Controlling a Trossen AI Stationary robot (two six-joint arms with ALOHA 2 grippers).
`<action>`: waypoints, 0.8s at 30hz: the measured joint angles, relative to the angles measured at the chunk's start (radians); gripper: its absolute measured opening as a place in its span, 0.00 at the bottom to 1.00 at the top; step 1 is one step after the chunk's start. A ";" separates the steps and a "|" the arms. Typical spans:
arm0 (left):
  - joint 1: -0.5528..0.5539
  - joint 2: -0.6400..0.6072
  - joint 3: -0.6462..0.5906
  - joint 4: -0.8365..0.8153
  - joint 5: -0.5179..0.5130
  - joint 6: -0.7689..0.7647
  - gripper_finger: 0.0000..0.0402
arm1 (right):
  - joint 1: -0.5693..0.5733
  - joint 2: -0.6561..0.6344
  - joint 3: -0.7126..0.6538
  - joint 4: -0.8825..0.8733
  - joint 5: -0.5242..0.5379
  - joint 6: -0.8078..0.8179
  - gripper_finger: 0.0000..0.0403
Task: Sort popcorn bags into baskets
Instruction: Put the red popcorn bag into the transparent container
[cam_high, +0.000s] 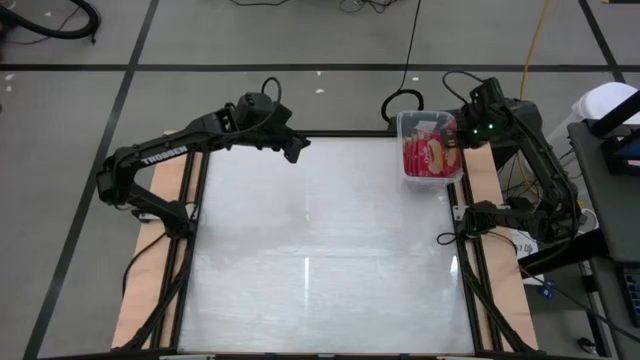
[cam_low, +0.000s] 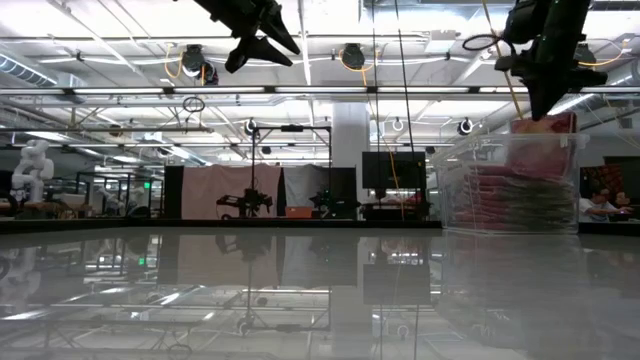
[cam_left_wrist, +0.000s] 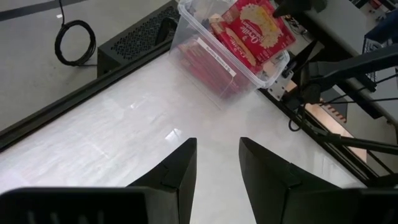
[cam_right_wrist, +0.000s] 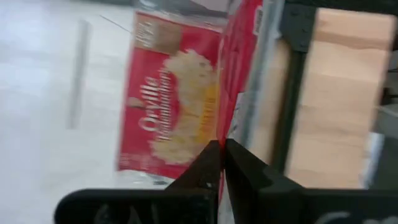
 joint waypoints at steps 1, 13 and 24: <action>0.000 0.000 0.000 0.000 0.000 -0.003 0.30 | 0.000 -0.008 0.000 0.014 -0.027 0.013 0.01; 0.000 0.000 0.000 0.000 0.000 -0.013 0.30 | 0.002 -0.075 -0.016 0.160 -0.169 0.163 0.00; 0.000 0.000 0.000 0.000 0.000 -0.011 0.30 | 0.003 -0.102 -0.146 0.256 -0.218 0.208 0.00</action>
